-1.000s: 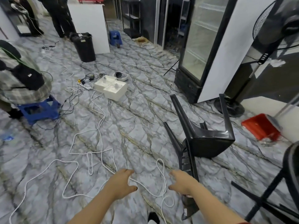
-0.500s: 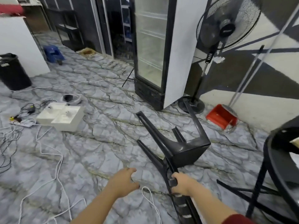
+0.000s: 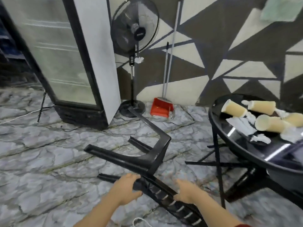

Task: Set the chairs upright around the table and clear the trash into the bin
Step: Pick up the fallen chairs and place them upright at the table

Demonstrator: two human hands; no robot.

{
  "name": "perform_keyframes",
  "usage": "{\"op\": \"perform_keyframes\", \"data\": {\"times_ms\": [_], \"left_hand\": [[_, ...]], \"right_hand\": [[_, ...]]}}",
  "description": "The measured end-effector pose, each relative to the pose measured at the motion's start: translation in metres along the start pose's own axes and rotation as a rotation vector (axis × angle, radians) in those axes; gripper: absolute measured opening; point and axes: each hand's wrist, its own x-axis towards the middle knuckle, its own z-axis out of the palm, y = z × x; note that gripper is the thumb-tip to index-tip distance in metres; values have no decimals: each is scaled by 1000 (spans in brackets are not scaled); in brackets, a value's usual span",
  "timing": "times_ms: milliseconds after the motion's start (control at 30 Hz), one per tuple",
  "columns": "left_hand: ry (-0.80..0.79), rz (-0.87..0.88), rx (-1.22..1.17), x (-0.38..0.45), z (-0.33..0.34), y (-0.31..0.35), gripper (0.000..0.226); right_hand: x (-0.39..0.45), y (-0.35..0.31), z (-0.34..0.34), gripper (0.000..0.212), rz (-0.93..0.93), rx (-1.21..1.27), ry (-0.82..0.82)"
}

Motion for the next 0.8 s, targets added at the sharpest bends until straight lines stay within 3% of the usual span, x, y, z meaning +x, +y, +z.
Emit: {"op": "perform_keyframes", "data": {"times_ms": [233,500,800], "left_hand": [[-105,151,74,24,-18,-25,62],[-258,308,215,58,11,1,63],[-368,348,241,114,42,27,60]], "right_hand": [[-27,-13,36,56,143,176,169],[-42,12,81,62,297,402,187],[-11,65,112,66,386,550,171]]}}
